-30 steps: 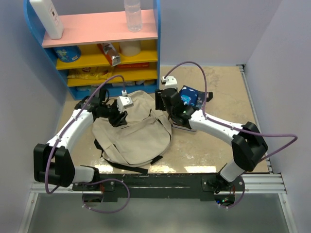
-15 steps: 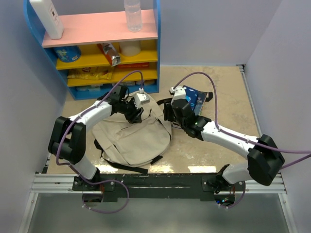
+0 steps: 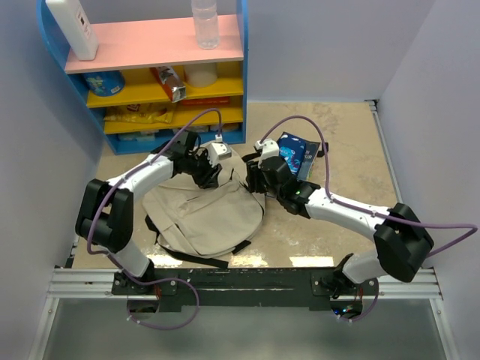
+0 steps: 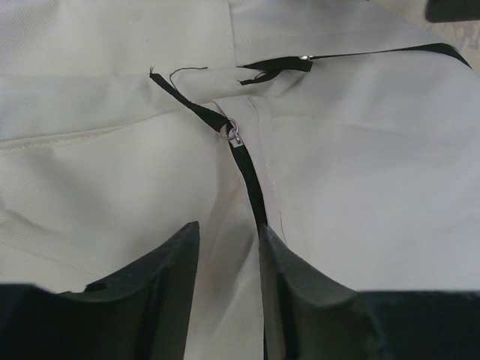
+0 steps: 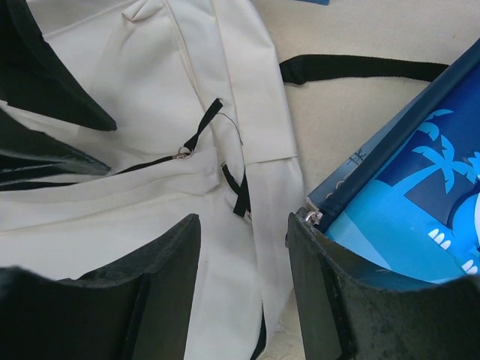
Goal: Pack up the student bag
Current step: Zip the student bag at the center of the board.
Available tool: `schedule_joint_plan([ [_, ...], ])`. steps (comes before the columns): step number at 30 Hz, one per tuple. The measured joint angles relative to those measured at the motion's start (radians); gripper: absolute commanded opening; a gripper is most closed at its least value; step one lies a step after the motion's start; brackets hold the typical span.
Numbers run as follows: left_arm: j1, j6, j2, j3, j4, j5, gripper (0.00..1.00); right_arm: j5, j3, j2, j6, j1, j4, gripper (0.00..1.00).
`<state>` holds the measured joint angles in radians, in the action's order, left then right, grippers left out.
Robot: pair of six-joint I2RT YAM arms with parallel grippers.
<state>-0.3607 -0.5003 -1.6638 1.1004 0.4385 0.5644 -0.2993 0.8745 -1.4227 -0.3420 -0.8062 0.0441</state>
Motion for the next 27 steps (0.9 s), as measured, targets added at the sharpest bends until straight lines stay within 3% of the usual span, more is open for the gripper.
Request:
schedule_joint_plan([
  [6, 0.0, 0.0, 0.074, 0.001, 0.024, 0.013, 0.57, 0.003, 0.0, -0.008, 0.006, 0.0, 0.011, 0.56],
  [15, -0.08, 0.003, 0.064, -0.02, -0.002, 0.018, 0.57, 0.003, -0.015, -0.01, 0.011, -0.013, 0.044, 0.54],
  [27, -0.09, 0.045, 0.007, -0.055, -0.139, -0.142, 0.55, 0.006, -0.084, -0.003, 0.014, -0.043, 0.07, 0.53],
])
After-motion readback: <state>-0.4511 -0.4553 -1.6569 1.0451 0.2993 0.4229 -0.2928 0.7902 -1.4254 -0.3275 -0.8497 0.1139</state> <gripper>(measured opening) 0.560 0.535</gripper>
